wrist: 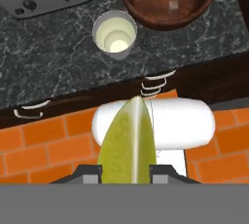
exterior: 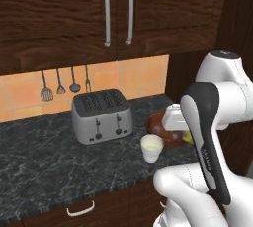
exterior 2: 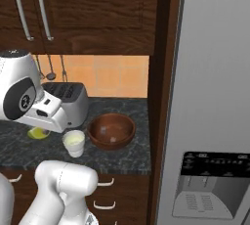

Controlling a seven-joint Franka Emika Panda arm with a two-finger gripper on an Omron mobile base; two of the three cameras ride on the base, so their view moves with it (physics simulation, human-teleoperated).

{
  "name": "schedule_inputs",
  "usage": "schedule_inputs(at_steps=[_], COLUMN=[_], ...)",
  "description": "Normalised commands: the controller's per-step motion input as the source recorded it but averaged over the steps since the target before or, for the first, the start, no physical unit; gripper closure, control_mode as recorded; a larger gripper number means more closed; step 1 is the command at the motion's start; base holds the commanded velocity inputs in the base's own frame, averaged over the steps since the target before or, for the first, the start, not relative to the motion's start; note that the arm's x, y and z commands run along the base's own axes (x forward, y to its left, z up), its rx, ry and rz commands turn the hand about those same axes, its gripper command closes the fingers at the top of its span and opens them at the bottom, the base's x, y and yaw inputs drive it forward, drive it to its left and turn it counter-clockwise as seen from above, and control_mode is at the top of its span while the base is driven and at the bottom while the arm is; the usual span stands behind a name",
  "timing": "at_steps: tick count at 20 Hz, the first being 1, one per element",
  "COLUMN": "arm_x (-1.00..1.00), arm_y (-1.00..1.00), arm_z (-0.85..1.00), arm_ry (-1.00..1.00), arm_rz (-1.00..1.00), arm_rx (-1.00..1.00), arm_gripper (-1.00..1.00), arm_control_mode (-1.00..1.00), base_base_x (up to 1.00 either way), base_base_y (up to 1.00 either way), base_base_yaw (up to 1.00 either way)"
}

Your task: Grab a lemon wedge from the fridge and one ice cube from the ice bowl, and put them in the glass of lemonade.

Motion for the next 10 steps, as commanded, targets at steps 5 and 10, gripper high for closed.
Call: schedule_inputs(at_steps=[5,10], arm_x=[0.44,0.69], arm_y=[0.05,0.11], arm_z=[-0.36,-0.67], arm_ry=[-0.01,0.00], arm_rz=[0.03,0.03], arm_rx=[0.01,0.00], arm_gripper=[1.00,1.00], arm_control_mode=[-1.00,-1.00], base_base_x=[0.12,0.00], base_base_y=[0.00,0.00], base_base_yaw=[0.01,0.00])
